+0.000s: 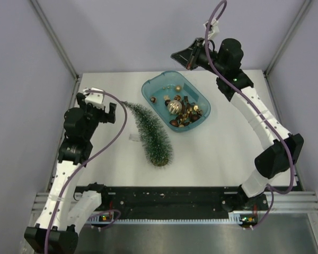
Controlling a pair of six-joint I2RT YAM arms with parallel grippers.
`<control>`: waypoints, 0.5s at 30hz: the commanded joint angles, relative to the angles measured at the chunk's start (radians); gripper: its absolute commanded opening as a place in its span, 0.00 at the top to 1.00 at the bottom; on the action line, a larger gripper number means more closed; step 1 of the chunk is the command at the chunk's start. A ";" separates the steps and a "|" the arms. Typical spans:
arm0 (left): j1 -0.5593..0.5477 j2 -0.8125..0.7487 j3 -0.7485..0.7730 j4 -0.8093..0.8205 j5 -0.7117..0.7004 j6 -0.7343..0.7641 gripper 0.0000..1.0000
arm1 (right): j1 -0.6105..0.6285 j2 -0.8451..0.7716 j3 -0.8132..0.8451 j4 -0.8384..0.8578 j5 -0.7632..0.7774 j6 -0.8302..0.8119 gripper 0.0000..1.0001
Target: Decorate the small christmas tree
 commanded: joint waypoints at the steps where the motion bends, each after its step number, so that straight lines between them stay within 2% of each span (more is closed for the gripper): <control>1: 0.029 -0.058 0.019 -0.019 -0.011 -0.023 0.09 | -0.014 -0.112 -0.081 -0.003 0.037 -0.055 1.00; 7: 0.049 -0.125 -0.005 -0.048 -0.022 -0.022 0.07 | -0.016 -0.322 -0.256 -0.006 0.089 -0.095 1.00; 15: 0.063 -0.125 0.036 -0.148 0.027 -0.042 0.05 | -0.017 -0.565 -0.393 -0.116 0.106 -0.118 1.00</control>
